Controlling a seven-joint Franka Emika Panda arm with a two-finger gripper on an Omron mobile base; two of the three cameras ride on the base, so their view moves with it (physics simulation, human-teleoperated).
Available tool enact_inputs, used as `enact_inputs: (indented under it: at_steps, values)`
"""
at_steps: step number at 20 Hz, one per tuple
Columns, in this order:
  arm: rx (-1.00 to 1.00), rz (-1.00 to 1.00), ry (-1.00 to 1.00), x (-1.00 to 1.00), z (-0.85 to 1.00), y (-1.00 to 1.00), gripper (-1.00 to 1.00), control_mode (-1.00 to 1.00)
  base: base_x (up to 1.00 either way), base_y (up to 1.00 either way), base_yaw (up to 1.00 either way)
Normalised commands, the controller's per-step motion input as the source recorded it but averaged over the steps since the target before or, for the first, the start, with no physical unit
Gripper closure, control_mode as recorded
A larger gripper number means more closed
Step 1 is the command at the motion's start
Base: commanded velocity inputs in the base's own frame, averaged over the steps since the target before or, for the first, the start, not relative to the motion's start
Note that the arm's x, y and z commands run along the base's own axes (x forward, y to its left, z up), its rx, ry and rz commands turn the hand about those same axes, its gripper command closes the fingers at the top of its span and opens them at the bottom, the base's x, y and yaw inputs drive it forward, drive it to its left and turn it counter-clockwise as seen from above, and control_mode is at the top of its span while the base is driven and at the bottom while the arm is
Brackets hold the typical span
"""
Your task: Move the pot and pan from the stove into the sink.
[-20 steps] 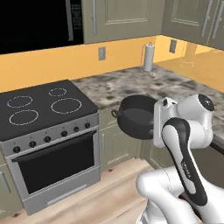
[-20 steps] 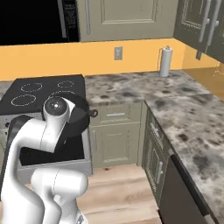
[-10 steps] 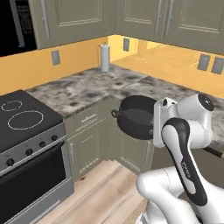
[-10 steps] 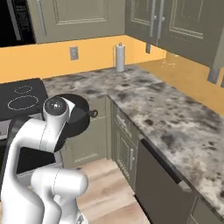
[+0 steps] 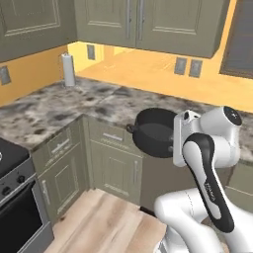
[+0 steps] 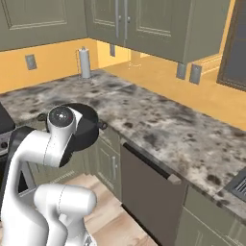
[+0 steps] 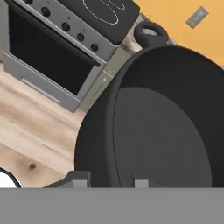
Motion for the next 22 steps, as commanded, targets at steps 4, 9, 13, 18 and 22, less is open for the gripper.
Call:
enact_inputs:
  at_steps: [4, 9, 13, 18, 22]
  values:
    - [0.00, 0.00, 0.00, 0.00, 0.00, 0.00, 1.00, 1.00, 0.00, 0.00, -0.46]
    - [0.00, 0.00, 0.00, 0.00, 0.00, 0.00, 1.00, 1.00, 0.00, 0.00, -0.46]
    - [0.00, 0.00, 0.00, 0.00, 0.00, 0.00, 1.00, 1.00, 0.00, -0.01, -0.46]
    - [0.00, 0.00, 0.00, 0.00, 0.00, 0.00, 1.00, 1.00, 0.00, -0.02, -0.45]
    - [0.00, 0.00, 0.00, 0.00, 0.00, 0.00, 1.00, 1.00, 0.00, -0.04, -0.44]
